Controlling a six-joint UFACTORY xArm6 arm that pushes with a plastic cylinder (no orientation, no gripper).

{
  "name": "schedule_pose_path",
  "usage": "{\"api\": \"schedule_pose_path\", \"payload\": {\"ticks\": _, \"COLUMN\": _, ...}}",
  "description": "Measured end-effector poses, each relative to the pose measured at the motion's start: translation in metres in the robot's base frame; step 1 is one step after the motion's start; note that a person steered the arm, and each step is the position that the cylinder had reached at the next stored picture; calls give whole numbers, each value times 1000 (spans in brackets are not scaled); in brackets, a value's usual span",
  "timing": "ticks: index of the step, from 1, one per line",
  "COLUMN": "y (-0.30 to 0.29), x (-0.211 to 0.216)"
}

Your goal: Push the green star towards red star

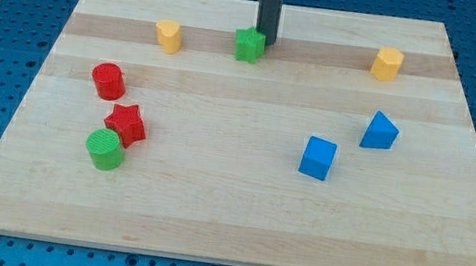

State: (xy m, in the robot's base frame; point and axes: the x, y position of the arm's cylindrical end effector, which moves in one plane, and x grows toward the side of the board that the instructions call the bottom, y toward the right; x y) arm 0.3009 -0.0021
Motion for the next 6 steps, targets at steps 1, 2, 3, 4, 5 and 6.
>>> {"api": "schedule_pose_path", "payload": {"ticks": 1, "y": -6, "x": 50}}
{"api": "schedule_pose_path", "payload": {"ticks": 2, "y": -17, "x": 82}}
{"api": "schedule_pose_path", "payload": {"ticks": 3, "y": -2, "x": 76}}
{"api": "schedule_pose_path", "payload": {"ticks": 4, "y": 32, "x": 36}}
{"api": "schedule_pose_path", "payload": {"ticks": 5, "y": 20, "x": 11}}
{"api": "schedule_pose_path", "payload": {"ticks": 6, "y": -25, "x": 13}}
